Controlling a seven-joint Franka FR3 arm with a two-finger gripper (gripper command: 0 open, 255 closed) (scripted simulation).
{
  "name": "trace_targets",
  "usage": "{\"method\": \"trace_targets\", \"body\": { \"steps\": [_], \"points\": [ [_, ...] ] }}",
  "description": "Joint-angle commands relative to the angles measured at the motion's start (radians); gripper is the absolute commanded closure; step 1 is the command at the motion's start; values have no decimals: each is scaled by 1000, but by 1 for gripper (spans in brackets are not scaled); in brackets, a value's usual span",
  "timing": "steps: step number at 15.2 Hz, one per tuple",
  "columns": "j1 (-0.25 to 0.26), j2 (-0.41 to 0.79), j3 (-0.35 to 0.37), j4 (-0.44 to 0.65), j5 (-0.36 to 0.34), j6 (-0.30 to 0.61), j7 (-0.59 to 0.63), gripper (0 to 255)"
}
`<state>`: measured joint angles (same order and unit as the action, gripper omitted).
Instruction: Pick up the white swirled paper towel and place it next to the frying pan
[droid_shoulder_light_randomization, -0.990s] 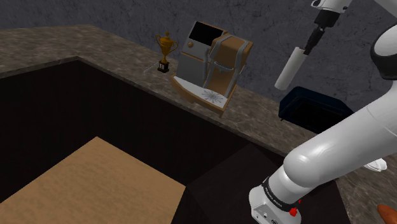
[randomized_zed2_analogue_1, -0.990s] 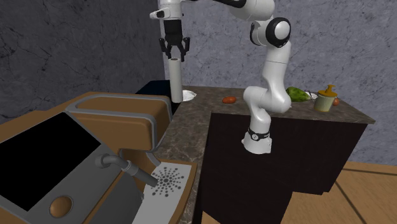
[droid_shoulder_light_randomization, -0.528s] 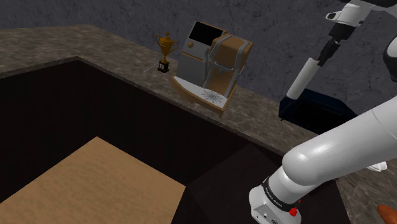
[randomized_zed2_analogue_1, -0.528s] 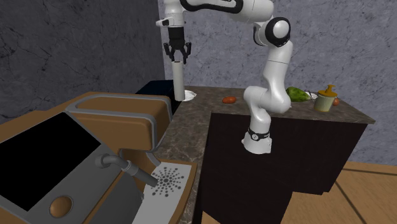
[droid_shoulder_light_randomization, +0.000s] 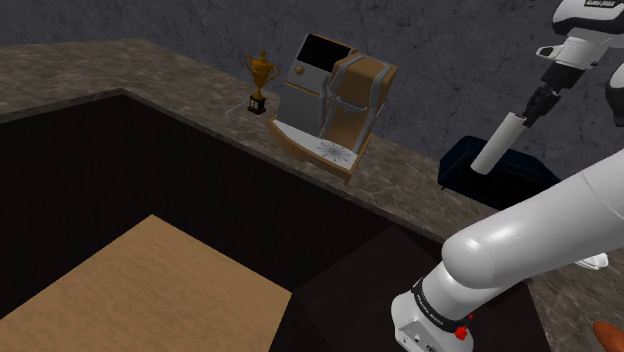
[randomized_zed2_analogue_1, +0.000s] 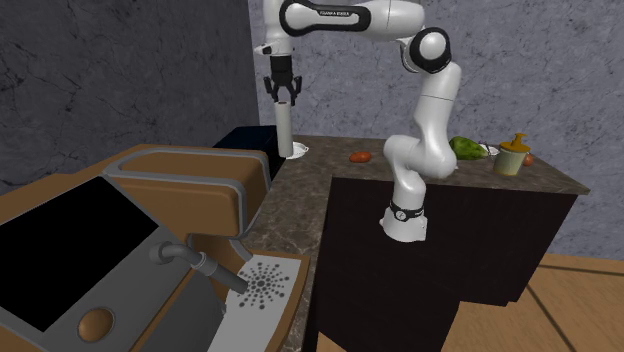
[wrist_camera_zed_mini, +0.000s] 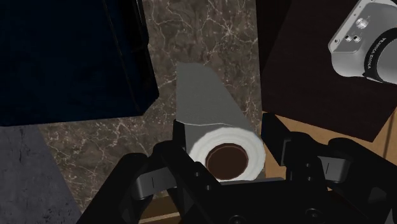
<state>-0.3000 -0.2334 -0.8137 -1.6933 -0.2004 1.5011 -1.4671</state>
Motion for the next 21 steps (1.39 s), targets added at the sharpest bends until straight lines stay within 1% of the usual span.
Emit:
{"method": "trace_targets", "body": {
  "steps": [1,4,7,10,12,13,15,18,21],
  "points": [
    [-14,4,-36,-8,-4,19,-50,255],
    [-31,42,-107,-6,13,56,-135,255],
    [-49,103,-188,6,53,93,-234,255],
    [-77,198,-275,31,129,128,-354,255],
    [-117,284,-323,54,205,146,-447,255],
    [-147,332,-338,69,248,152,-496,255],
    [-226,426,-349,103,335,157,-588,255],
    [-372,547,-319,168,441,155,-701,255],
    [-517,653,-276,248,527,143,-788,255]
  ]
}}
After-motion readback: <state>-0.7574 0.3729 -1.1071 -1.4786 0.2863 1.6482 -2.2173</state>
